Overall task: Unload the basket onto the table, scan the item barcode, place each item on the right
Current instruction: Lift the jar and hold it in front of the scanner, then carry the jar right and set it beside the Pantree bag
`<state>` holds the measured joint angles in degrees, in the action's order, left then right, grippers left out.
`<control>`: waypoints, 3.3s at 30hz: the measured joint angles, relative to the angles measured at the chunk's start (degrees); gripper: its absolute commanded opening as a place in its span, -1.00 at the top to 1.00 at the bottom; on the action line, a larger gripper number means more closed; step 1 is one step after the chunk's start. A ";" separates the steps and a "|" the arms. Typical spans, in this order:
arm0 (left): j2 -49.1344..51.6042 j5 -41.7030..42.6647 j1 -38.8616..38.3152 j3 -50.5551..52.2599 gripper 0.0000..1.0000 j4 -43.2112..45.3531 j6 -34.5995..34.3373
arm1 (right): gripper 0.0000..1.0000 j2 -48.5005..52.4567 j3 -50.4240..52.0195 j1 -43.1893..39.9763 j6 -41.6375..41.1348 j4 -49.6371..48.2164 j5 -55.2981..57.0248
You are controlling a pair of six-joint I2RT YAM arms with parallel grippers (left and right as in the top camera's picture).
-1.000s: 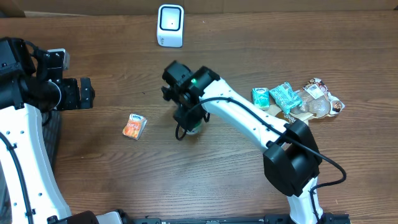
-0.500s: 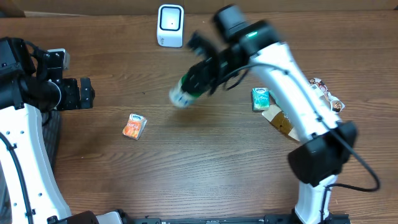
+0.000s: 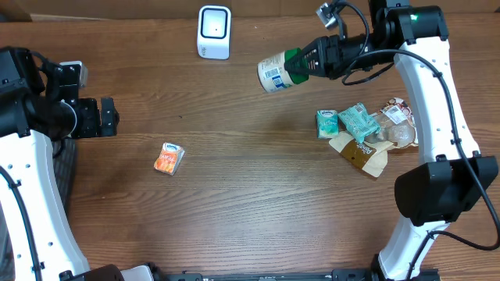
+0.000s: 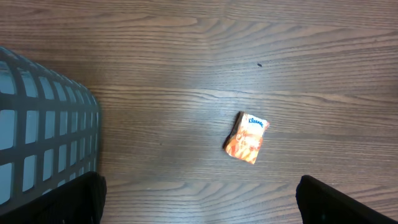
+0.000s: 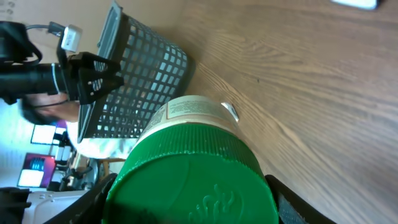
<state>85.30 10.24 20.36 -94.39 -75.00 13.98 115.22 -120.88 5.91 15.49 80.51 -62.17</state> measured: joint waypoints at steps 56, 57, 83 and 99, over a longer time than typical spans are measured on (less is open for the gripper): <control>0.02 -0.20 0.00 0.00 -1.00 0.00 0.00 | 0.12 32.46 -0.66 23.56 44.76 -97.20 74.03; 0.02 -0.20 0.00 0.00 -0.99 0.00 0.00 | 0.13 32.46 -0.66 23.74 44.68 -97.18 74.23; 0.02 -0.20 0.00 0.00 -0.99 0.00 0.00 | 0.16 -4.42 -1.49 30.45 -14.71 -18.58 81.50; 0.02 -0.17 0.00 0.00 -1.00 -0.02 0.00 | 0.15 -4.02 22.71 26.47 -41.29 -0.76 72.50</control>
<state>85.32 10.07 20.36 -94.39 -75.02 13.98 111.20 -98.17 32.38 -25.80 79.75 10.33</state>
